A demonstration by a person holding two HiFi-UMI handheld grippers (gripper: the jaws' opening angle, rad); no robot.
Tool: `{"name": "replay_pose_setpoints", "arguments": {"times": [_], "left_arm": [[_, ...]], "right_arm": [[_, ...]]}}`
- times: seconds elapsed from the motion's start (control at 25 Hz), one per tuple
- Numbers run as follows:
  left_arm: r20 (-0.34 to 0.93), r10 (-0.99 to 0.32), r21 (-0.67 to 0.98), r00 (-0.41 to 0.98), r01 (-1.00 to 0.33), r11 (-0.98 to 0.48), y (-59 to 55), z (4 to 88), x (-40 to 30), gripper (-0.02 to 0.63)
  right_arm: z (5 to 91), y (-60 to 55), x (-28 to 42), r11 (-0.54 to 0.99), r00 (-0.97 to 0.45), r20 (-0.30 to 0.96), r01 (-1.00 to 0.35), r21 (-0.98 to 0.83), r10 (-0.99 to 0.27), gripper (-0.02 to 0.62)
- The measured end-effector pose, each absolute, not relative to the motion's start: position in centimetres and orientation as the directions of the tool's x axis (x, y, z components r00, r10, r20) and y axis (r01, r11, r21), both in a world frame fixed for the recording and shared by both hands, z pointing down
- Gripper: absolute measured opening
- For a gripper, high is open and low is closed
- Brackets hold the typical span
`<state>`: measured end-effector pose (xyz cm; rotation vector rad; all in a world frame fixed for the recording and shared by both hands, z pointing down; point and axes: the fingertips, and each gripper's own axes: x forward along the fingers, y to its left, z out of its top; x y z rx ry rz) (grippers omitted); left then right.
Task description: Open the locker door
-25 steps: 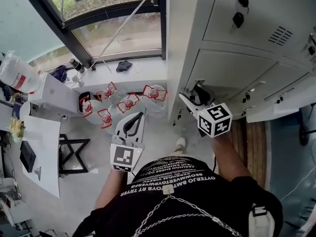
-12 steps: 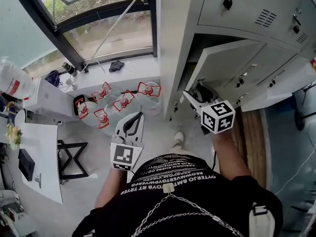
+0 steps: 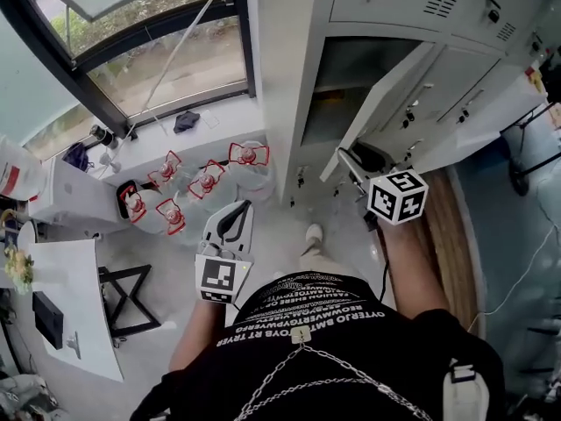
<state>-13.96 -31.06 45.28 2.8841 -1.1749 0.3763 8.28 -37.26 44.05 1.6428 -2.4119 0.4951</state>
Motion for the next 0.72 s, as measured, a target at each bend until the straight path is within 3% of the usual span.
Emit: {"name": "replay_pose_setpoints", "arguments": {"times": [0.72], "left_arm": [[0.24,-0.508,-0.124,0.828,-0.492,-0.861,-29.5,44.5,-2.1,0.005]], "right_arm": [[44.4,-30.0,15.9,0.289,-0.331,0.327,-0.942,-0.172,-0.885,0.251]]}}
